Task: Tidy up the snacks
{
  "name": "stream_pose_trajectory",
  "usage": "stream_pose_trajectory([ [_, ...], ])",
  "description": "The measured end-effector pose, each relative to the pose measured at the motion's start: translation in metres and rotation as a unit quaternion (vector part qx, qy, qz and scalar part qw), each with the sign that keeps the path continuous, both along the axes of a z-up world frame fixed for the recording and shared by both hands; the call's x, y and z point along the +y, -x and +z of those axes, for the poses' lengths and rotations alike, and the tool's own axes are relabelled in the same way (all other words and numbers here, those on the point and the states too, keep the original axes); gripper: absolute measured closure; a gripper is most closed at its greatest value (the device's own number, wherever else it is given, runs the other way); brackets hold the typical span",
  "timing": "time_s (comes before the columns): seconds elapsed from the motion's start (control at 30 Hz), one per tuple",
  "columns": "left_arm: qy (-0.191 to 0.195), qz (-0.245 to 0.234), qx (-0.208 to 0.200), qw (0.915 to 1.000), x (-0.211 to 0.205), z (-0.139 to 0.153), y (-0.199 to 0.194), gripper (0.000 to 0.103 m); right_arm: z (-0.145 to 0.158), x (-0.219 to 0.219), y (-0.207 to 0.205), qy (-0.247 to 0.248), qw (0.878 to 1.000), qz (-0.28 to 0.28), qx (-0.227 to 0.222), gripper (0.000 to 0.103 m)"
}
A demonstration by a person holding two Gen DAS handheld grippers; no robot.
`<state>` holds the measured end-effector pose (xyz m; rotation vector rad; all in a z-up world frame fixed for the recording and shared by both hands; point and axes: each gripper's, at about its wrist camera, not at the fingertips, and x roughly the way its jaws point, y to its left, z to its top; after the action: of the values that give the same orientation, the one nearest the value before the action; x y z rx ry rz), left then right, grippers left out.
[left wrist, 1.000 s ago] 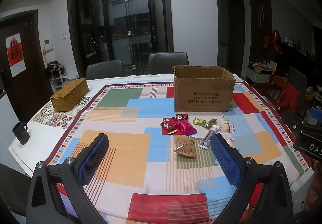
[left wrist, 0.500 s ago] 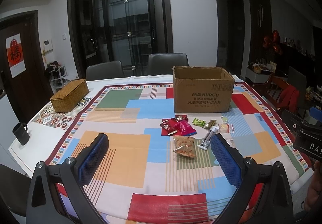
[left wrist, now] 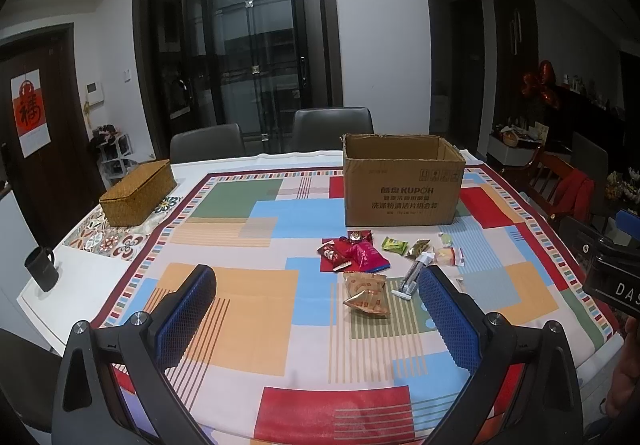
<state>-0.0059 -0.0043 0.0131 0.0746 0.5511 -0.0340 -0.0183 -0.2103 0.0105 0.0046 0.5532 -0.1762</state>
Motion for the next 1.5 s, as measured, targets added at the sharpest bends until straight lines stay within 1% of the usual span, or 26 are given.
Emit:
stream_pose_trajectory([
  [0.17,0.000,0.000,-0.001,1.0000,0.000,0.001,0.000,0.000,-0.001,0.000,0.000,0.001,1.000,0.000,-0.001,0.000],
  [0.47,-0.005,-0.004,-0.003,1.0000,-0.002,0.011,-0.012,0.000,0.002,0.000,-0.001,0.002,1.000,-0.001,-0.002,0.000],
  [0.53,-0.007,-0.005,-0.005,1.0000,-0.001,0.008,-0.013,0.000,0.012,-0.004,-0.002,0.003,1.000,-0.001,-0.003,0.000],
  [0.73,-0.012,-0.008,-0.007,0.9999,-0.004,0.001,-0.024,0.000,0.013,-0.009,-0.013,0.006,1.000,0.000,0.002,0.000],
  [1.1,-0.023,-0.030,-0.003,0.9993,-0.017,-0.025,-0.049,0.000,-0.014,-0.008,-0.043,0.006,1.000,-0.005,0.019,0.000],
  [1.3,-0.024,-0.039,0.007,0.9989,-0.024,-0.039,-0.066,0.000,-0.029,-0.007,-0.057,0.011,1.000,-0.006,0.028,0.000],
  [1.5,-0.033,-0.039,0.017,0.9985,-0.028,-0.057,-0.084,0.000,-0.048,-0.003,-0.075,0.018,0.999,0.005,0.042,0.001],
])
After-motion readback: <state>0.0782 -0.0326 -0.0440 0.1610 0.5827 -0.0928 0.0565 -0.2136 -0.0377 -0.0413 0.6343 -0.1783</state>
